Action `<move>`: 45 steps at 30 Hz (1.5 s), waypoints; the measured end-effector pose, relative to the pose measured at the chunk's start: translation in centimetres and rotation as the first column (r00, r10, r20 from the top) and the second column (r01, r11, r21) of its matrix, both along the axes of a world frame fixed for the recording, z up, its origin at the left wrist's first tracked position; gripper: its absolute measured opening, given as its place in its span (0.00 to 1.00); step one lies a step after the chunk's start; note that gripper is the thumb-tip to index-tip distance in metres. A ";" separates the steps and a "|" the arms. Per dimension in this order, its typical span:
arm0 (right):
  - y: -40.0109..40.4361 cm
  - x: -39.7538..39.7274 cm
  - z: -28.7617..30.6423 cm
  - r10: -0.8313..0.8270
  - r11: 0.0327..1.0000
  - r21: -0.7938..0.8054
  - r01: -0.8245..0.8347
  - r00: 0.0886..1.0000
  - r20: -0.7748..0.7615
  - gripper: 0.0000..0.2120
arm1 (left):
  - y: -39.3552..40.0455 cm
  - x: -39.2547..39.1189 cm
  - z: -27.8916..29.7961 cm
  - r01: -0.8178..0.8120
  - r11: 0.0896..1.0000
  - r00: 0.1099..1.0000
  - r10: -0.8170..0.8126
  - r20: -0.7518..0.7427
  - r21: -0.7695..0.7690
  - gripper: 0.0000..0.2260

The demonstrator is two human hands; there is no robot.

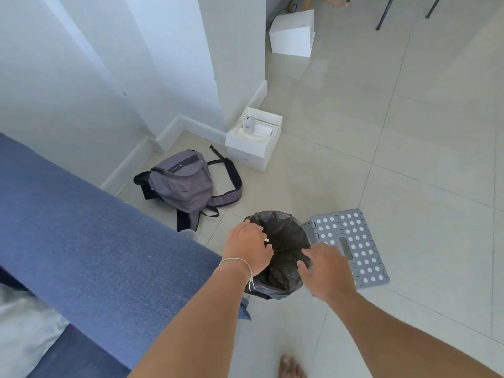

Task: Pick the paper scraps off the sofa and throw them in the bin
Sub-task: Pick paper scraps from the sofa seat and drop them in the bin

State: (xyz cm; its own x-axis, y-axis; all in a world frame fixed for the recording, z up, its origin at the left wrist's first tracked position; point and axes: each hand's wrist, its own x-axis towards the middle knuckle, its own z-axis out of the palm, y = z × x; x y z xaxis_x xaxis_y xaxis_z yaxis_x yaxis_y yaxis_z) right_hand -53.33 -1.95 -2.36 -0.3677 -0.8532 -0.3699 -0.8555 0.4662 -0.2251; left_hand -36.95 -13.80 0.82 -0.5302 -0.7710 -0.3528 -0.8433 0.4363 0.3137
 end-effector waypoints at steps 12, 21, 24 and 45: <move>-1.1 2.0 1.0 -0.093 0.986 -0.133 0.105 0.991 0.093 0.18 | -1.2 1.9 1.6 -0.006 0.999 0.991 0.001 -0.134 -0.036 0.20; -7.8 15.5 9.9 0.263 0.808 -0.568 -0.157 0.959 0.109 0.20 | -2.0 18.5 9.0 -0.552 0.796 0.769 0.370 -0.521 -0.249 0.14; -9.2 24.8 13.5 0.432 0.669 -0.706 -0.233 0.895 0.114 0.18 | 0.0 28.0 10.5 -0.729 0.644 0.624 0.484 -0.614 -0.233 0.15; 0.1 48.3 -0.1 0.271 0.963 -0.046 -0.267 0.945 0.182 0.21 | 8.3 46.0 -0.8 -0.390 0.920 0.918 0.392 -0.065 0.044 0.21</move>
State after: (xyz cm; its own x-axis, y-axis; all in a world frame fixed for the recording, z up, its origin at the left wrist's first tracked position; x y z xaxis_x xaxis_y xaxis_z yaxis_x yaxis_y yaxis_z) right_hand -4.99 -1.85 -2.50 -0.0507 -0.9192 -0.3905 -0.8908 0.2184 -0.3984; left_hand 9.04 -5.53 0.03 -0.2131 -0.9119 -0.3508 -0.9198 0.0662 0.3868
